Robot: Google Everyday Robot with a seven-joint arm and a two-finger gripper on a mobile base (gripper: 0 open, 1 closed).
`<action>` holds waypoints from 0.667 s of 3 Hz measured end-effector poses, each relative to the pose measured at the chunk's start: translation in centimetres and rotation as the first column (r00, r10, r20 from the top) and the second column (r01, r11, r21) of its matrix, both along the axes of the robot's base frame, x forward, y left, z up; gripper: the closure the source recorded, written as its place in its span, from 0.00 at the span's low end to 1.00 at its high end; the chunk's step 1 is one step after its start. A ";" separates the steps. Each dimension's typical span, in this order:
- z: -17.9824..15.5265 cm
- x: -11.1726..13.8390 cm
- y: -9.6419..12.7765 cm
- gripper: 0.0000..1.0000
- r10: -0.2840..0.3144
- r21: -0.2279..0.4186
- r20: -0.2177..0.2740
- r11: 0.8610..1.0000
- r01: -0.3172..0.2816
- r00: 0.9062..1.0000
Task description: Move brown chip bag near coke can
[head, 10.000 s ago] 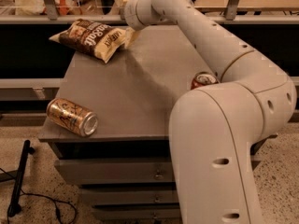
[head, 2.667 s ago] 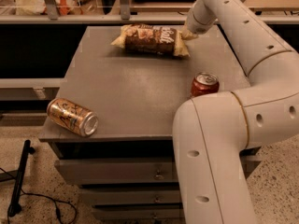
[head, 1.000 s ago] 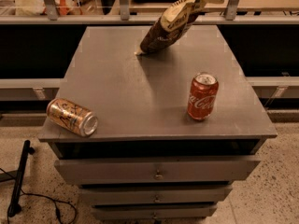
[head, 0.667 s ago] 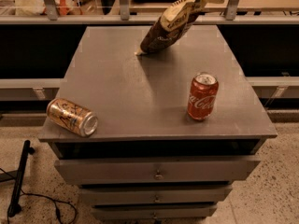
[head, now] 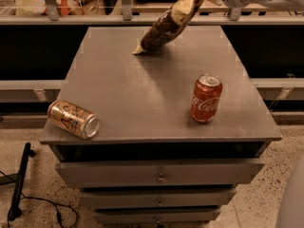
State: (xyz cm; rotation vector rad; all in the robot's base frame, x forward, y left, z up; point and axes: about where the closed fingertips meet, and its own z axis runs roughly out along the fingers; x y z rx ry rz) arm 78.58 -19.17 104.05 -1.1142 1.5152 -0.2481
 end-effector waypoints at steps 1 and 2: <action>-2.8 2.4 -6.2 1.00 -0.018 0.168 0.090 0.986 0.003 0.996; -3.9 1.6 -6.7 1.00 0.066 0.291 0.157 0.950 -0.110 0.985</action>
Offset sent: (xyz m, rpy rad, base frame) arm -0.0118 -0.0143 -0.0353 0.5617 -0.2498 0.3551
